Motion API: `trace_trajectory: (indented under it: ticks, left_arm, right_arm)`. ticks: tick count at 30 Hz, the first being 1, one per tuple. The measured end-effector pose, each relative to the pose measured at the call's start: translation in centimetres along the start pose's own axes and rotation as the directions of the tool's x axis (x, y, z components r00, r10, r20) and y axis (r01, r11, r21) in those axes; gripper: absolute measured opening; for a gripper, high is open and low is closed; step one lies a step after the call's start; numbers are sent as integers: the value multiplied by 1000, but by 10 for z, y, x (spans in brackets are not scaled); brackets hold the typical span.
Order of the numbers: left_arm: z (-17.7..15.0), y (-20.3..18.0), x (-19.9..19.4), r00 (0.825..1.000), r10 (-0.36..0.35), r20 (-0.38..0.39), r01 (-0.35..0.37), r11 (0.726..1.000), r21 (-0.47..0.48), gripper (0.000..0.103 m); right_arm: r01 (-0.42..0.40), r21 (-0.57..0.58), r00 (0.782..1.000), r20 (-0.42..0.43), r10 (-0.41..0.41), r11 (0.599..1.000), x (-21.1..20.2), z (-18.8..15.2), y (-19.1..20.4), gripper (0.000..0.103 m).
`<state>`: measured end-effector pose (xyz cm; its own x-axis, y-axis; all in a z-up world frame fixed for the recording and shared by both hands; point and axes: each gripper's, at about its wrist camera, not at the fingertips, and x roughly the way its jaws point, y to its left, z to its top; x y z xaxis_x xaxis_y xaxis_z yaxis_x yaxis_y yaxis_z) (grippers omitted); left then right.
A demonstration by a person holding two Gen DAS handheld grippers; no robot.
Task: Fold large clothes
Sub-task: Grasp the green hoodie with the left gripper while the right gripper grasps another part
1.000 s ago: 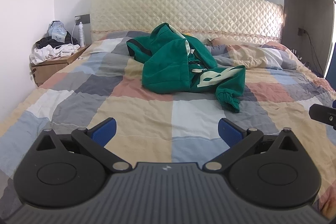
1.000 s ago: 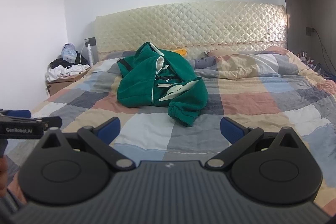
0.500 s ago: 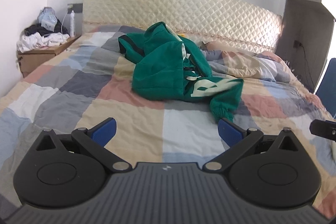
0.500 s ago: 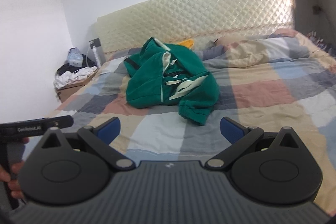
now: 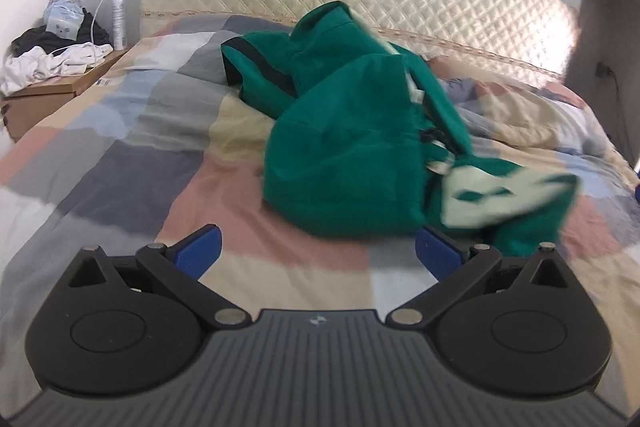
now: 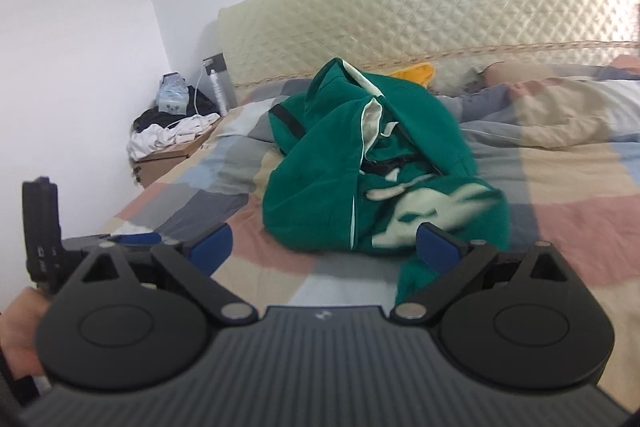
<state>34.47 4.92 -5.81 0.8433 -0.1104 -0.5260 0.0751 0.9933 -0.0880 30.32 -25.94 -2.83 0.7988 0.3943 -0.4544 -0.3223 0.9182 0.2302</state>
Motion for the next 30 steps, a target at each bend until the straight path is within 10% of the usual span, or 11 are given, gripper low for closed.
trace_trajectory:
  ticks: [9, 13, 19, 21, 24, 27, 30]
  left_arm:
    - [15, 45, 173, 998, -65, 8, 66, 991, -119, 103]
    - [21, 71, 211, 985, -154, 76, 169, 949, -266, 103]
    - [31, 79, 253, 969, -246, 10, 233, 906, -354, 101]
    - [34, 77, 259, 967, -256, -4, 237, 899, -367, 86]
    - [42, 74, 253, 972, -235, -26, 210, 907, -364, 42]
    - [56, 66, 227, 974, -226, -15, 208, 920, -333, 9]
    - [70, 58, 179, 972, -230, 56, 236, 930, -282, 7]
  right_arm:
    - [260, -73, 966, 4, -260, 963, 103, 1, -77, 99]
    - [257, -14, 962, -91, -257, 966, 111, -13, -114, 80]
    - [175, 31, 965, -203, -165, 984, 125, -32, -126, 81]
    - [151, 65, 966, -223, -133, 986, 129, -36, -129, 73]
    - [118, 90, 968, -235, -94, 989, 129, -35, -125, 30]
    - [87, 50, 977, -199, -76, 995, 115, -27, -107, 21]
    - [32, 4, 984, -175, -30, 999, 90, -19, -85, 18]
